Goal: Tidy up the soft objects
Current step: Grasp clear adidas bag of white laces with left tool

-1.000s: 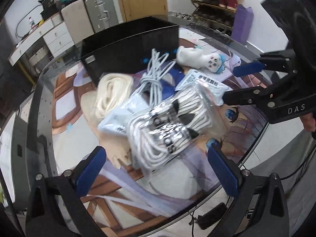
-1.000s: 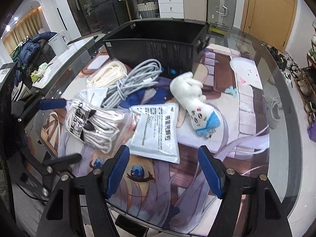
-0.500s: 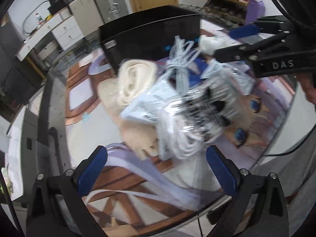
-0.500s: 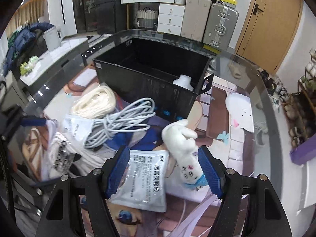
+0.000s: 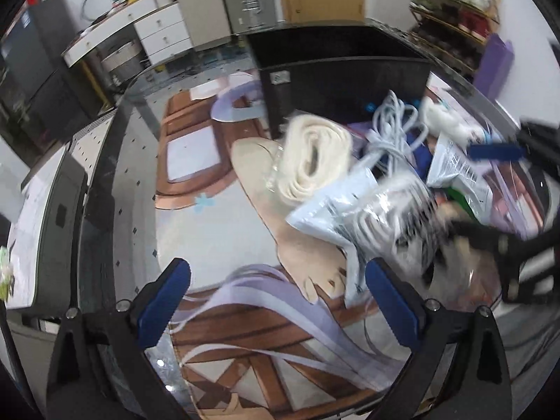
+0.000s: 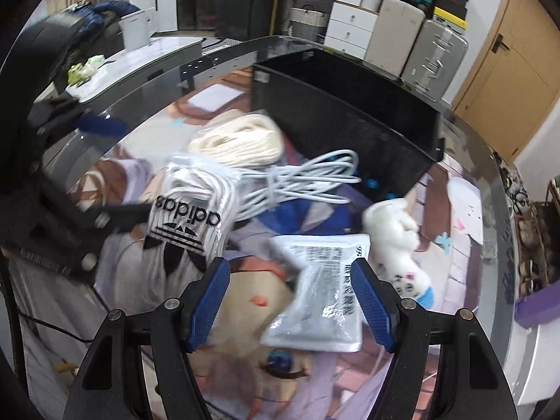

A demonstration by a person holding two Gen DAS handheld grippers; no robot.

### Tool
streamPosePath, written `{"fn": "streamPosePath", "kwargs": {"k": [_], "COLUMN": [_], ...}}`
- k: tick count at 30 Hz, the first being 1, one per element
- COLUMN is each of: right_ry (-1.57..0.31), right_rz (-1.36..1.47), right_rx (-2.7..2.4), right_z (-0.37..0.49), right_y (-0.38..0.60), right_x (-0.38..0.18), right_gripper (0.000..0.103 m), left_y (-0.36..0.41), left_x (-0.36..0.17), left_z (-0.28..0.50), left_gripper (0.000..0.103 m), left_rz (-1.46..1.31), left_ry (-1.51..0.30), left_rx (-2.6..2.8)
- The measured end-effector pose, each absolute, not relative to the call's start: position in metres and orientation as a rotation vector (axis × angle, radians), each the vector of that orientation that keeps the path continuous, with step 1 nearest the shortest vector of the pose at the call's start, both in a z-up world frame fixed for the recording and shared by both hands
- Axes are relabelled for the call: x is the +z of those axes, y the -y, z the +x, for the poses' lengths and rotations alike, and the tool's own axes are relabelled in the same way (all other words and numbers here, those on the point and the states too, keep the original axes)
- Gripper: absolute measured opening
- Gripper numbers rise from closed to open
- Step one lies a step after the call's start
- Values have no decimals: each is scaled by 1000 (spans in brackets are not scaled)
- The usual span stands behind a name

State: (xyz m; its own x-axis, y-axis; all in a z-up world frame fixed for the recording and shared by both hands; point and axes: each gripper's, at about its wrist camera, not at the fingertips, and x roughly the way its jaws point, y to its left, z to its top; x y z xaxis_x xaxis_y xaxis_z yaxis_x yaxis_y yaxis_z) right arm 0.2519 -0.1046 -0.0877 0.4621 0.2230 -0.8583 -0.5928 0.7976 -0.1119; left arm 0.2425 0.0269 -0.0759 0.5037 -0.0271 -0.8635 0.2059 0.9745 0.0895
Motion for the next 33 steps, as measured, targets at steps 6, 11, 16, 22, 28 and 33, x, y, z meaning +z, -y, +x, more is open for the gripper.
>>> {"fn": "streamPosePath", "kwargs": {"k": [6,11,16,22,28,33], "right_ry": [-993,-976,-993,-1001,-1003,-1014], "right_rz": [-385,-278,-207,-173,-170,-179], "right_rx": [554,526,485,436,427,429], "right_z": [246,255,264,275,276,273], "right_y": [106,134,164,184,194,195], "right_x": [-85,-67,-64,-65,-65,-69], "right_gripper": [73,73,73,73,73,73], "left_y": [-23,-15,5,37,65,71], "left_x": [-65,-48,-45,-50,-61,-73], "left_z": [248,245,236,225,225,229], "left_gripper": [101,101,101,101,101,88], "left_rz": [174,159,194,255,334,372], "left_ry": [-982,-920,-905,-921,-932,-957], "left_rx": [-119,-162,-226,-269,-256,-233]}}
